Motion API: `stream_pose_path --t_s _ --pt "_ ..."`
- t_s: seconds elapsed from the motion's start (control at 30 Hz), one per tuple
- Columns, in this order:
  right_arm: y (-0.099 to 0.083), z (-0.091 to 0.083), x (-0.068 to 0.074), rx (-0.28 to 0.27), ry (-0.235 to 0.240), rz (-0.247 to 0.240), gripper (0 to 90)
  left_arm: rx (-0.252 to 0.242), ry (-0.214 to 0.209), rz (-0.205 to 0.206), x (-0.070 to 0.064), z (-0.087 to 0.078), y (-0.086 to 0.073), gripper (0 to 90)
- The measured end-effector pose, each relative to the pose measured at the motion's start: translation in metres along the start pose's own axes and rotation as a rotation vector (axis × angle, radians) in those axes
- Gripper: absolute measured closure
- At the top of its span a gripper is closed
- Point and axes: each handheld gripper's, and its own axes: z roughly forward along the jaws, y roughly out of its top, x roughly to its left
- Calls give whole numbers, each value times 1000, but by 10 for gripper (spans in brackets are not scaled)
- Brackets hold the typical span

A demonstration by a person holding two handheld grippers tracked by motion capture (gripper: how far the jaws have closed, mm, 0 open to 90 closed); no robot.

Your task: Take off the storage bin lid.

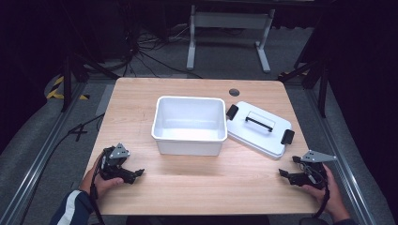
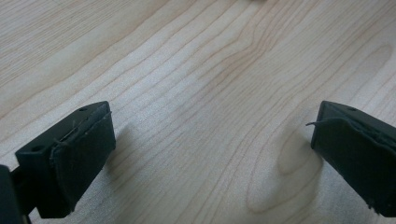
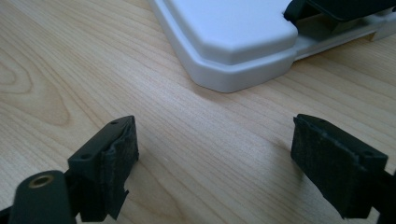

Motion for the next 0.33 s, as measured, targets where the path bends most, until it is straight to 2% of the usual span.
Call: stream_pose_path --t_s 0.33 --pt "0 0 0 0 -2 0 149 1 1 2 0 0 0 2"
